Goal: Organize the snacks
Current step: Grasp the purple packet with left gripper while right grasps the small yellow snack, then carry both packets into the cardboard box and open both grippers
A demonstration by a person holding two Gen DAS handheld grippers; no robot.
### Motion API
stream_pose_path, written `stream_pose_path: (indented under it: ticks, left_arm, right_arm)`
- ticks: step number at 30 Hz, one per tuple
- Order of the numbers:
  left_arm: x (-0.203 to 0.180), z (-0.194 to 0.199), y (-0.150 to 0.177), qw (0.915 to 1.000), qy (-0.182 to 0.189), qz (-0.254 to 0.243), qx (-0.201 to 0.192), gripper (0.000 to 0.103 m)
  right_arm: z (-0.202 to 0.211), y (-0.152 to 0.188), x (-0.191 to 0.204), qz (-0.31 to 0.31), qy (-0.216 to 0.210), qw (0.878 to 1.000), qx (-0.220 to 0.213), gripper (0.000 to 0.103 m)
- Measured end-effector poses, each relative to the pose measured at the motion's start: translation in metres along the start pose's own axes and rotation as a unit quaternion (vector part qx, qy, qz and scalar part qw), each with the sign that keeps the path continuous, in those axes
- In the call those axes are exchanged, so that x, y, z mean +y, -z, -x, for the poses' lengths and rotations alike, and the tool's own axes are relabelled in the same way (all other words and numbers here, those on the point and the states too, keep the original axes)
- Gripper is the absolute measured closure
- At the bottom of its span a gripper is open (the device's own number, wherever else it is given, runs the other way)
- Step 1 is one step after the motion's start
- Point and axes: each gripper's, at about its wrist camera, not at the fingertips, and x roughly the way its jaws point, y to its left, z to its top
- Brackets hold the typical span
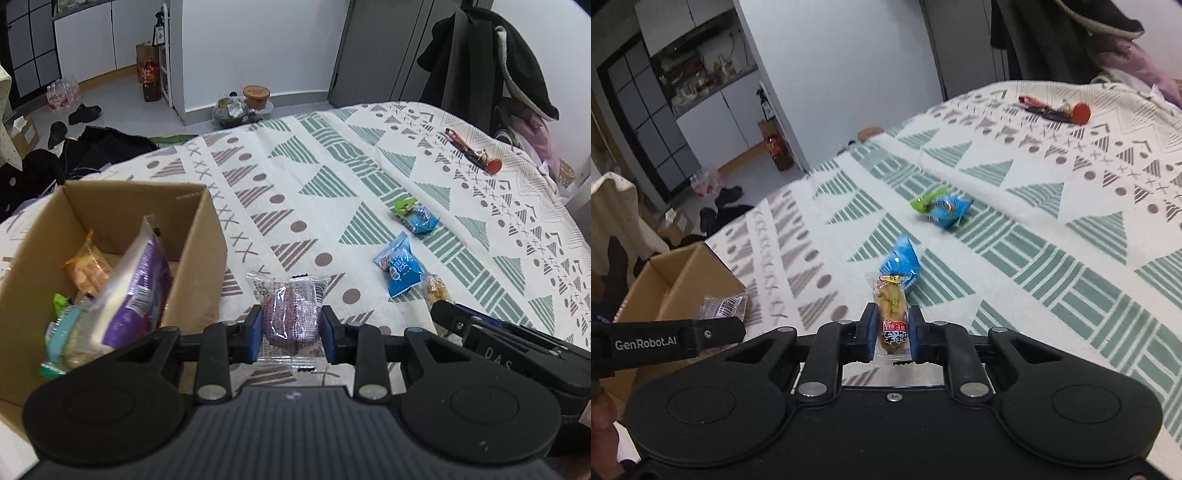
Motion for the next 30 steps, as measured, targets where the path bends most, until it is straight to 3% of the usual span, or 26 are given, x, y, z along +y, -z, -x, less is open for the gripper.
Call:
stream_pose_path:
  ticks: [15,18,30]
  left_arm:
    - [0.022,0.055,-0.007,0.9993,0.002,-0.003,-0.038,0.072]
    - [0.031,0.066,-0.009,0.9989,0.003,-0.001,-0.046,0.072]
    - [0.064,0.089,-0.013,0.998,0.012,0.01,-0.061,0.072]
  right_arm:
    - [0.046,-0.01,0.034,-0.001,0.0,0.999,-0.054,0.086]
    - [0.052,-0.011,0.038,-0.027,-0.007,0.998,-0.063,0.086]
    - [0.068,-0.008,0.068,-0.021,0.009,0.995,-0.094,0.086]
